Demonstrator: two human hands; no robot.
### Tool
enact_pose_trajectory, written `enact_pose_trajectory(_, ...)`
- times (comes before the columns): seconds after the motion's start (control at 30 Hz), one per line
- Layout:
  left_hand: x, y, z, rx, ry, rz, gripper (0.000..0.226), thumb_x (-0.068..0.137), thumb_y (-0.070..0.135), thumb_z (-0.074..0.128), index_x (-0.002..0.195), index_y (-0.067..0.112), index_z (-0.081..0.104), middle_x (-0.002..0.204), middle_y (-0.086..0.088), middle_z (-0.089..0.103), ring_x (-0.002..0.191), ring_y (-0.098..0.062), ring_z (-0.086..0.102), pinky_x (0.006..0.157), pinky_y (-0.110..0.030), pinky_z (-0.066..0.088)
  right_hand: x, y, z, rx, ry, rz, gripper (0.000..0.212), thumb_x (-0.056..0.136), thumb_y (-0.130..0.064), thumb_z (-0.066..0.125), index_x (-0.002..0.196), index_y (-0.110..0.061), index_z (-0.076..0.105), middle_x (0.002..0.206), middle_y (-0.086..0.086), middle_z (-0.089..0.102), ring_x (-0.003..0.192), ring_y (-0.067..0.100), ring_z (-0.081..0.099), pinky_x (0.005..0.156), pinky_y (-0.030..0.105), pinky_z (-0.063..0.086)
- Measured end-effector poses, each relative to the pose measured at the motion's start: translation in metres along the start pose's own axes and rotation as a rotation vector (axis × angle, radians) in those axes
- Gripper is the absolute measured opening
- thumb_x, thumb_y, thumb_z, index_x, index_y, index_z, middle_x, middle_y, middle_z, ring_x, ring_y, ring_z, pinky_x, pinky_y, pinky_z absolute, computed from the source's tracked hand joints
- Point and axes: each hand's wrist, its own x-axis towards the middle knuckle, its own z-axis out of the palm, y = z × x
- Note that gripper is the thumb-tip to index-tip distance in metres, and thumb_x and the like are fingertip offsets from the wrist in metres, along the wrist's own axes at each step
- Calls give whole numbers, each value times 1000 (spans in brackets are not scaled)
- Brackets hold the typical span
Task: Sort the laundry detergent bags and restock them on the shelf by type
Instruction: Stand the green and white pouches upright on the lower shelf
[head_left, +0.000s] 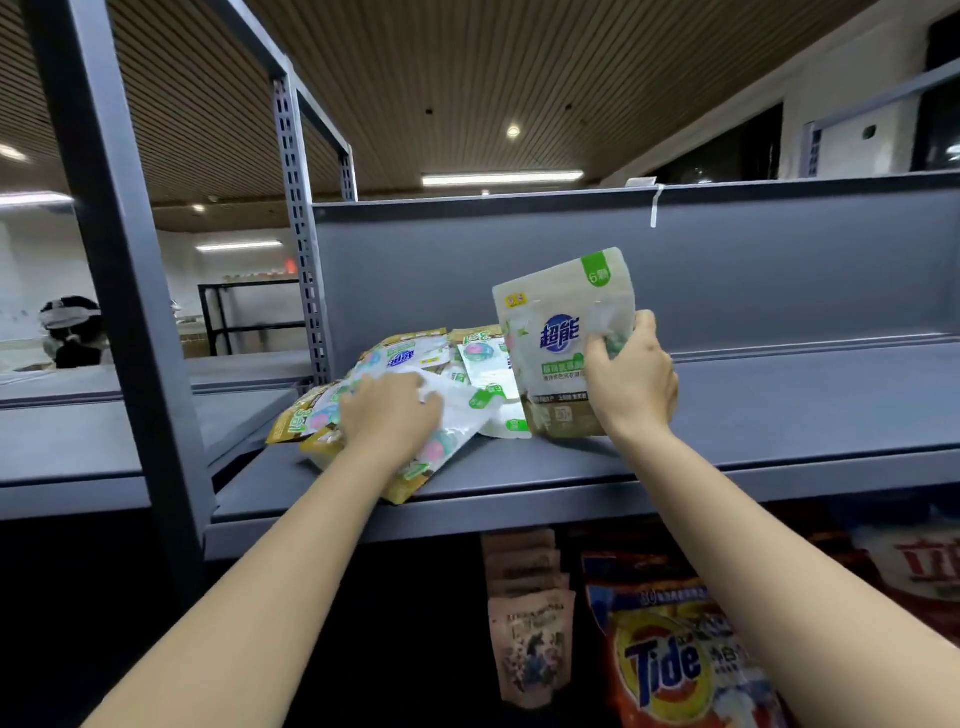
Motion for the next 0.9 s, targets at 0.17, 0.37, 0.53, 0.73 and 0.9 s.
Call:
enact_pose_trajectory(0.17, 12, -46, 0, -41, -203, -294, 60, 89, 45, 23, 138, 17, 44, 143, -10, 44, 128, -31, 41, 104, -39, 34, -5, 5, -3, 92, -118, 111, 23, 89, -25, 47, 109, -18, 57, 103, 6, 64, 85, 25, 45, 73, 31, 33)
enact_pose_trajectory(0.37, 4, -43, -14, -382, -114, -385, 29, 81, 29, 49, 101, 10, 58, 103, -9, 63, 96, -29, 58, 77, -31, 43, -14, -1, -5, 215, -189, 151, 25, 83, -21, 50, 106, -26, 59, 101, -3, 66, 96, 24, 54, 84, 37, 46)
enact_pose_trajectory(0.53, -5, -47, -19, -685, 207, -573, 38, 69, 24, 54, 102, 6, 60, 97, -9, 64, 87, -31, 58, 77, -34, 50, -21, -4, -10, 209, -222, 195, 10, 83, -22, 52, 85, -22, 62, 81, -5, 63, 93, 26, 58, 82, 39, 51)
enact_pose_trajectory(0.73, -24, -50, -25, -705, 375, -498, 24, 82, 38, 51, 71, 17, 54, 79, -5, 62, 75, -30, 57, 61, -33, 44, -37, -8, -14, 179, -162, 187, 23, 87, -23, 47, 65, -19, 51, 69, -5, 54, 86, 28, 52, 71, 32, 40)
enact_pose_trajectory(0.9, -50, -51, -33, -905, 397, -451, 5, 68, 18, 50, 64, 18, 46, 63, 4, 54, 63, -23, 52, 58, -33, 41, -58, -17, -27, 226, 38, 207, 27, 94, -25, 42, 70, -16, 50, 67, -1, 49, 79, 27, 44, 68, 30, 30)
